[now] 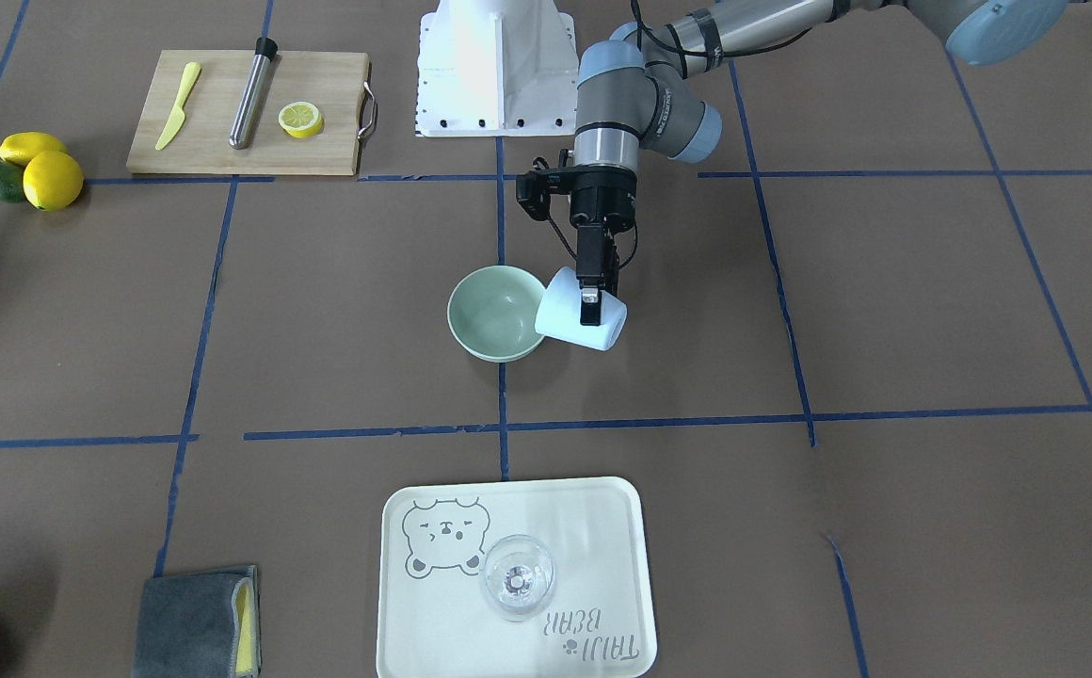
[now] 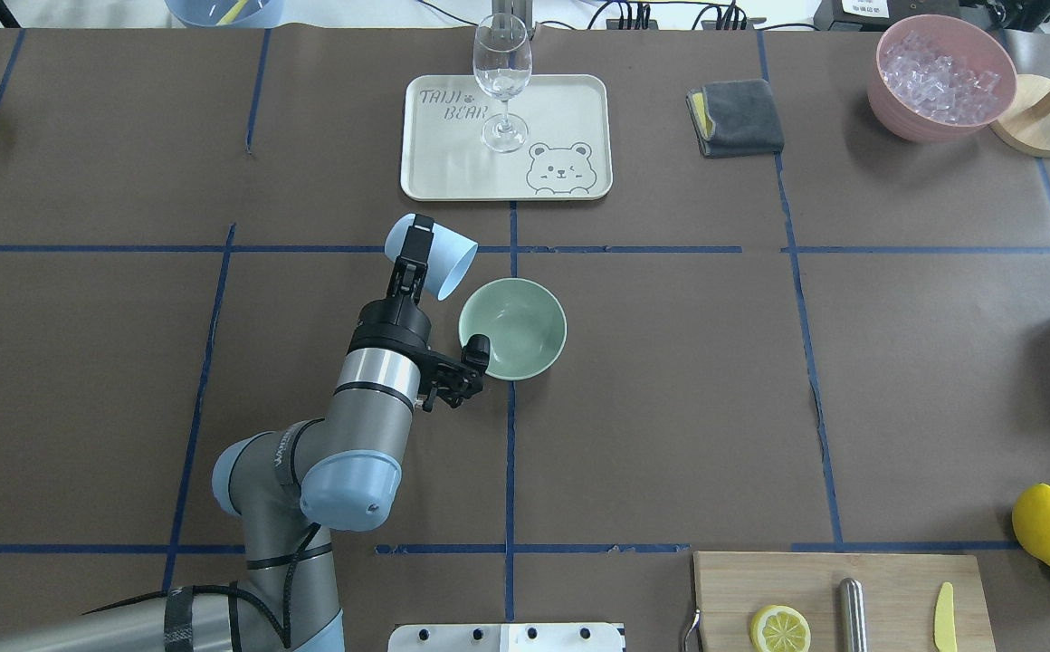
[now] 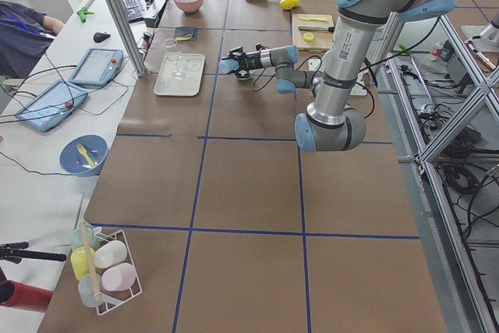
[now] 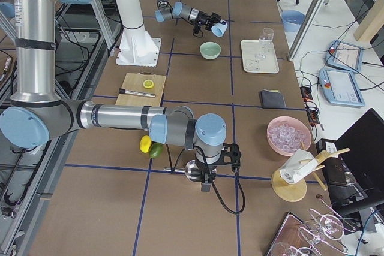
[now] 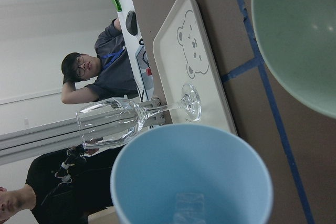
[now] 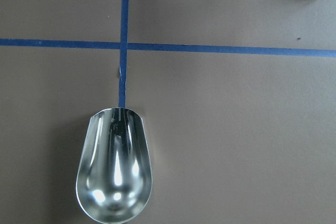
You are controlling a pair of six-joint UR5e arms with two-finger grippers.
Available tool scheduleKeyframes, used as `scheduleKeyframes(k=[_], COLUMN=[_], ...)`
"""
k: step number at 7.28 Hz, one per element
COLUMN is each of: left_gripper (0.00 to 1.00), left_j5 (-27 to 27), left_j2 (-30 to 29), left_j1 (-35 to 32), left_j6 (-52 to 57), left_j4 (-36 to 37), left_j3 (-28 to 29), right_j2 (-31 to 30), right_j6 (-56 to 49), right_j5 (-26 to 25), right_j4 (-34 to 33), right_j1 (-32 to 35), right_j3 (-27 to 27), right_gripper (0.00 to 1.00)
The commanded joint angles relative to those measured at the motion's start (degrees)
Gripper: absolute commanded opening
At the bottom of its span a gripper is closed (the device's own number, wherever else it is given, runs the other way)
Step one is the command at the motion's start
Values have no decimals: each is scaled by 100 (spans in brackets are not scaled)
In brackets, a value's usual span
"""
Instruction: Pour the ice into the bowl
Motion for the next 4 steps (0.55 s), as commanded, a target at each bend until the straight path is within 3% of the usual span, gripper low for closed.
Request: scheduleKeyframes(k=[1,4], left_gripper=[0,0], left_j5=[630,792], left_j2=[-120,-419], left_j1=[107,309], left_j6=[229,239], left_j4=[121,620], left_j3=[217,218], right_j2=[-64,-108], right_j6=[-9,-9], right_j5=[-3,-3], right_j4=[-3,-12], right_j1=[115,221], right_j3=[-1,-1], right_gripper=[100,100])
